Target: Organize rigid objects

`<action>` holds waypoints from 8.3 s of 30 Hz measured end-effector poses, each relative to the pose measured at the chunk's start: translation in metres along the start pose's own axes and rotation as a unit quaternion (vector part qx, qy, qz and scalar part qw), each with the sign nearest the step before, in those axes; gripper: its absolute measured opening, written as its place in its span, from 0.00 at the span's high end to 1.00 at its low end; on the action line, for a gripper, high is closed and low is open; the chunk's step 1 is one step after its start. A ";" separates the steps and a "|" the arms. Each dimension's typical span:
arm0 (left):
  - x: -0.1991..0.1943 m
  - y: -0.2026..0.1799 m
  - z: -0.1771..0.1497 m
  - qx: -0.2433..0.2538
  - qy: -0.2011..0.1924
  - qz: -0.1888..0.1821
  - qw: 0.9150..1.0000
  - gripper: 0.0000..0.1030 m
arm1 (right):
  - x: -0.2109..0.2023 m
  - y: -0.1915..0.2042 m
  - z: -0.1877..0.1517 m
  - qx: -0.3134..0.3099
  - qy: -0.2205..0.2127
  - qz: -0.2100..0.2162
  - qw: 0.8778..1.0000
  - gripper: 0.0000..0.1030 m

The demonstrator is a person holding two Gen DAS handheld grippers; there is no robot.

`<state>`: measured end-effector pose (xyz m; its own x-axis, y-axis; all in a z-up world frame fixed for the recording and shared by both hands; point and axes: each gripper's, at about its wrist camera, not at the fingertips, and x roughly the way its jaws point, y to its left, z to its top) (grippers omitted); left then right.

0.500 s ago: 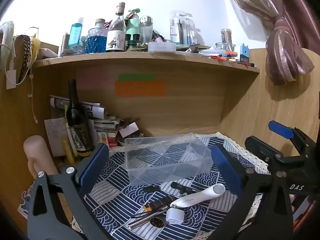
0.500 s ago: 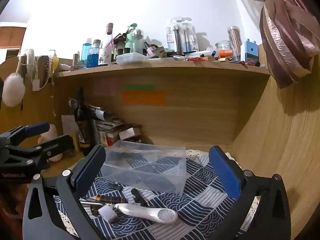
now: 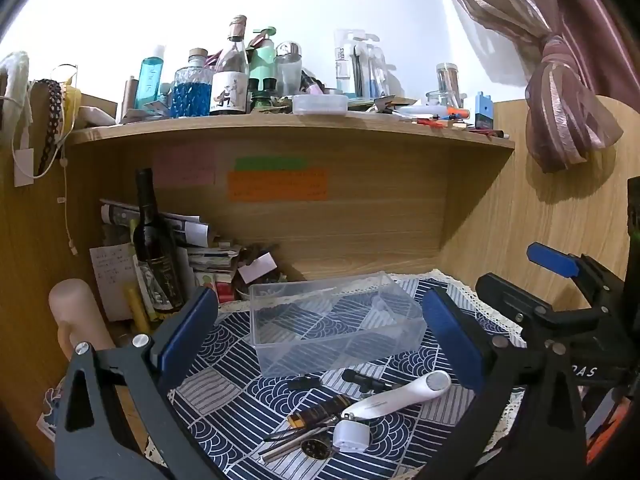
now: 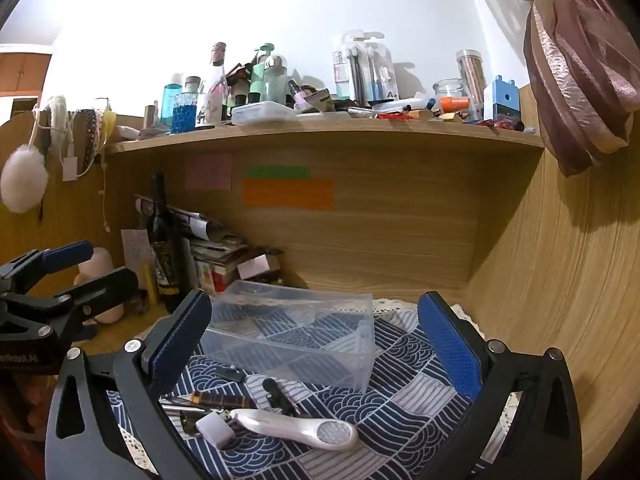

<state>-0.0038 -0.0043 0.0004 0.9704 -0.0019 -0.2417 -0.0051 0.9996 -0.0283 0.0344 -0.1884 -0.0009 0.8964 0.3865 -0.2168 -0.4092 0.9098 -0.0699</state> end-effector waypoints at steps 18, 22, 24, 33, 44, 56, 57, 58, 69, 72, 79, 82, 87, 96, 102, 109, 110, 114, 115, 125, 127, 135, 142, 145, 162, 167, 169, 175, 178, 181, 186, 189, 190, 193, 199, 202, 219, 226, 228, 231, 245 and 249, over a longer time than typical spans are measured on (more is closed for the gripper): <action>-0.004 -0.003 0.001 0.002 -0.005 -0.007 1.000 0.00 | -0.002 0.000 0.000 0.010 -0.006 0.002 1.000 0.00; -0.005 -0.004 0.003 0.003 -0.007 -0.008 1.000 0.00 | -0.004 -0.001 0.000 0.013 -0.007 0.003 1.000 0.00; -0.005 -0.004 0.002 0.002 -0.007 -0.006 1.000 0.00 | -0.005 -0.001 0.000 0.013 -0.007 0.003 1.000 0.00; -0.006 -0.004 0.002 0.001 -0.008 -0.009 1.000 0.00 | -0.005 0.000 0.001 0.015 -0.006 0.007 1.000 0.00; -0.006 -0.004 0.002 -0.001 -0.008 -0.010 1.000 0.00 | -0.005 0.001 0.002 0.016 -0.004 0.010 1.000 0.00; -0.007 -0.002 0.002 -0.003 -0.010 -0.006 1.000 0.00 | -0.004 0.000 0.003 0.022 0.001 0.020 1.000 0.00; -0.008 -0.002 0.002 -0.004 -0.010 -0.006 1.000 0.00 | -0.004 0.001 0.003 0.022 0.001 0.020 1.000 0.00; -0.008 -0.001 0.002 -0.005 -0.011 -0.007 1.000 0.00 | -0.004 0.001 0.003 0.021 0.001 0.019 1.000 0.00; -0.006 0.002 0.002 -0.012 -0.004 -0.011 1.000 0.00 | -0.003 0.002 0.002 0.025 0.003 0.023 0.999 0.00; -0.005 0.003 0.002 -0.011 -0.002 -0.011 1.000 0.00 | 0.000 0.001 0.002 0.029 0.007 0.031 0.999 0.00; 0.003 0.011 -0.002 -0.013 0.014 -0.003 1.000 0.00 | 0.010 -0.002 -0.003 0.032 0.024 0.044 0.998 0.00; 0.012 0.023 -0.009 -0.022 0.035 0.006 0.999 0.00 | 0.019 -0.008 -0.011 0.028 0.045 0.033 0.998 0.00; 0.031 0.039 -0.034 -0.036 0.093 0.022 0.995 0.13 | 0.042 -0.017 -0.036 0.029 0.101 0.023 0.994 0.00; 0.053 0.041 -0.094 -0.061 0.193 0.005 0.979 0.38 | 0.065 0.002 -0.078 0.015 0.186 0.070 0.980 0.14; 0.049 0.027 -0.120 -0.061 0.233 -0.022 0.970 0.55 | 0.073 0.028 -0.099 0.003 0.222 0.129 0.966 0.35; 0.058 0.022 -0.144 -0.064 0.275 -0.048 0.958 0.65 | 0.088 0.052 -0.115 -0.017 0.260 0.174 0.950 0.44; 0.061 0.022 -0.146 -0.067 0.280 -0.051 0.956 0.66 | 0.091 0.055 -0.116 -0.021 0.263 0.176 0.948 0.45; 0.072 0.031 -0.153 -0.077 0.293 -0.043 0.952 0.68 | 0.104 0.061 -0.118 -0.021 0.277 0.193 0.941 0.48; 0.075 0.034 -0.154 -0.081 0.296 -0.044 0.951 0.68 | 0.106 0.063 -0.119 -0.019 0.281 0.200 0.939 0.49; 0.090 0.034 -0.150 -0.093 0.298 -0.070 0.947 0.48 | 0.102 0.048 -0.118 -0.008 0.271 0.199 0.942 0.62; 0.088 0.034 -0.150 -0.096 0.296 -0.069 0.948 0.47 | 0.098 0.040 -0.116 -0.001 0.265 0.189 0.946 0.62; 0.080 0.024 -0.148 -0.089 0.289 -0.073 0.950 0.47 | 0.085 0.025 -0.106 -0.003 0.244 0.166 0.955 0.75; 0.102 0.010 -0.150 -0.076 0.294 -0.064 0.951 0.69 | 0.082 0.027 -0.107 -0.017 0.238 0.159 0.958 0.75; 0.101 0.009 -0.148 -0.073 0.286 -0.064 0.953 0.69 | 0.079 0.027 -0.103 -0.019 0.227 0.154 0.961 0.75; 0.106 0.038 -0.048 -0.061 0.175 -0.031 0.982 0.69 | 0.096 0.000 -0.020 -0.027 0.123 0.079 0.989 0.75; 0.130 0.049 -0.021 -0.048 0.167 -0.014 0.985 0.69 | 0.116 -0.007 -0.002 -0.035 0.110 0.055 0.992 0.75; 0.145 0.053 -0.015 -0.046 0.176 -0.012 0.983 0.69 | 0.126 -0.011 0.002 -0.035 0.114 0.049 0.992 0.75; 0.188 0.057 -0.023 -0.032 0.213 -0.005 0.977 0.69 | 0.164 -0.019 -0.003 -0.032 0.154 0.049 0.986 0.75; 0.204 0.055 -0.030 -0.026 0.231 -0.008 0.972 0.69 | 0.184 -0.020 -0.010 -0.029 0.181 0.055 0.981 0.75; 0.222 0.050 -0.038 -0.021 0.250 -0.012 0.968 0.69 | 0.202 -0.019 -0.019 -0.034 0.207 0.057 0.976 0.75; 0.244 0.044 -0.048 -0.008 0.277 -0.014 0.961 0.69 | 0.227 -0.019 -0.033 -0.038 0.247 0.063 0.966 0.75; 0.252 0.040 -0.053 0.000 0.286 -0.017 0.958 0.69 | 0.239 -0.018 -0.041 -0.043 0.268 0.066 0.960 0.75; 0.255 0.039 -0.054 0.003 0.288 -0.017 0.958 0.69 | 0.242 -0.019 -0.043 -0.044 0.272 0.067 0.959 0.75; 0.262 0.036 -0.057 0.008 0.295 -0.017 0.955 0.69 | 0.248 -0.019 -0.049 -0.048 0.285 0.067 0.955 0.75; 0.263 0.038 -0.058 0.002 0.302 -0.014 0.953 0.66 | 0.252 -0.018 -0.056 -0.051 0.296 0.064 0.952 0.74; 0.254 0.037 -0.053 -0.001 0.298 -0.022 0.954 0.59 | 0.244 -0.019 -0.050 -0.052 0.290 0.062 0.954 0.72; 0.155 0.050 -0.062 0.003 0.254 0.009 0.967 0.20 | 0.146 -0.007 -0.055 -0.078 0.251 0.102 0.960 0.35; 0.142 0.044 -0.108 -0.001 0.298 -0.009 0.955 0.20 | 0.140 0.002 -0.103 -0.090 0.314 0.121 0.937 0.35; 0.140 0.040 -0.120 -0.001 0.310 -0.017 0.951 0.20 | 0.139 0.001 -0.111 -0.085 0.325 0.134 0.932 0.31; 0.138 0.035 -0.137 -0.003 0.329 -0.029 0.944 0.23 | 0.137 0.001 -0.114 -0.098 0.330 0.130 0.930 0.30; 0.105 0.008 -0.150 0.033 0.329 -0.057 0.942 0.60 | 0.126 0.006 -0.131 -0.117 0.357 0.141 0.916 0.60; 0.115 0.006 -0.148 0.031 0.319 -0.054 0.946 0.79 | 0.130 0.012 -0.129 -0.109 0.349 0.144 0.920 0.60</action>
<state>0.0717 -0.0031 -0.1710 0.6215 -0.1011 -0.7769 0.1181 0.9924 -0.0346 0.1235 -0.1467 -0.1557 0.4486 0.3470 -0.8236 -0.7052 0.7035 -0.0878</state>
